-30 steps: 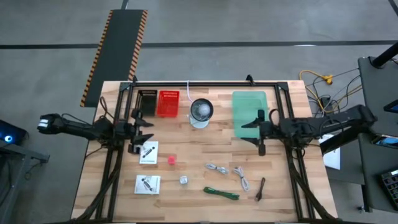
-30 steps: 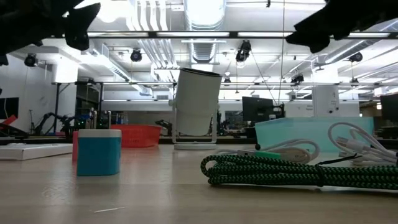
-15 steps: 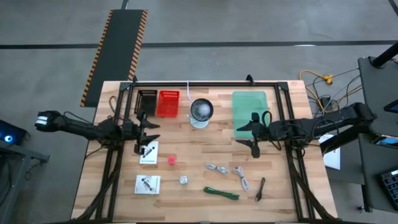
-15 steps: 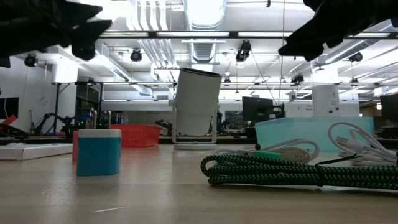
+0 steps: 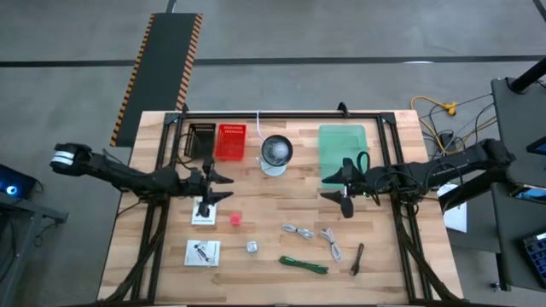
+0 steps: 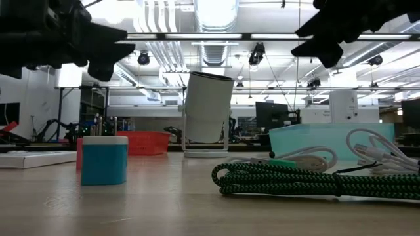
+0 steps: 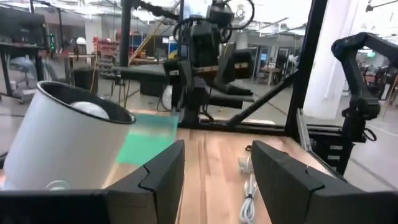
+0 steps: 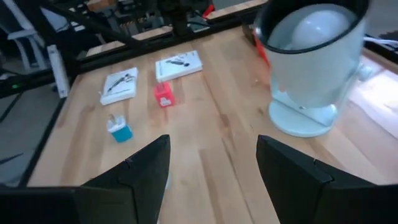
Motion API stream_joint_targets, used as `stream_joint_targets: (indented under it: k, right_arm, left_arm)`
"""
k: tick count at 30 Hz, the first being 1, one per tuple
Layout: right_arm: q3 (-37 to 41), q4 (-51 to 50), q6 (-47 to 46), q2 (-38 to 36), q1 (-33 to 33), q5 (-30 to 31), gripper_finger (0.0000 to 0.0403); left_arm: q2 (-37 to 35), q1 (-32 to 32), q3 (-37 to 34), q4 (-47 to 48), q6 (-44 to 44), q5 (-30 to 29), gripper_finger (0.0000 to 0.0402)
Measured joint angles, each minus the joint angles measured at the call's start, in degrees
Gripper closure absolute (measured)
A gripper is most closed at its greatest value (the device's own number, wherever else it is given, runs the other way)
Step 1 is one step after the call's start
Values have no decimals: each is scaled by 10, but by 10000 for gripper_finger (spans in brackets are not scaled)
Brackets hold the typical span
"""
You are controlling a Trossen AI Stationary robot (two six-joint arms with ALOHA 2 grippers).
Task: Pick and place items into bin
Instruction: Put the white charger cable into the green bin
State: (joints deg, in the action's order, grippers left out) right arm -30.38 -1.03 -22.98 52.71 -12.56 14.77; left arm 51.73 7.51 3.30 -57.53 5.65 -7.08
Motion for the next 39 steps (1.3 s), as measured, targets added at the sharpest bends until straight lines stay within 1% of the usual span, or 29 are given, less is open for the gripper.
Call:
stream_joint_targets:
  k: [2, 6, 12, 18, 24, 31, 39]
  right_arm:
    - [-14, -16, 1, 9, -10, -3, 179]
    - [-46, -83, -2, 35, -33, -3, 179]
    - [-76, -145, -78, 82, -64, -2, 179]
    - [-91, -170, -137, 137, -106, -3, 179]
    - [-112, -194, -180, 182, -145, -3, 179]
    - [-139, -229, -243, 228, -175, -3, 179]
    - [-164, -236, -251, 271, -197, -3, 179]
  left_arm:
    - [17, 0, 8, -21, -2, 0, 230]
    - [38, 0, 14, -36, -5, 0, 230]
    - [39, 0, 14, -51, -5, 0, 230]
    - [31, 0, 14, -52, -33, -1, 230]
    - [28, 0, 14, -52, -36, -1, 230]
    - [22, 0, 14, -51, -36, -2, 230]
    - [21, 0, 13, -50, -36, -3, 230]
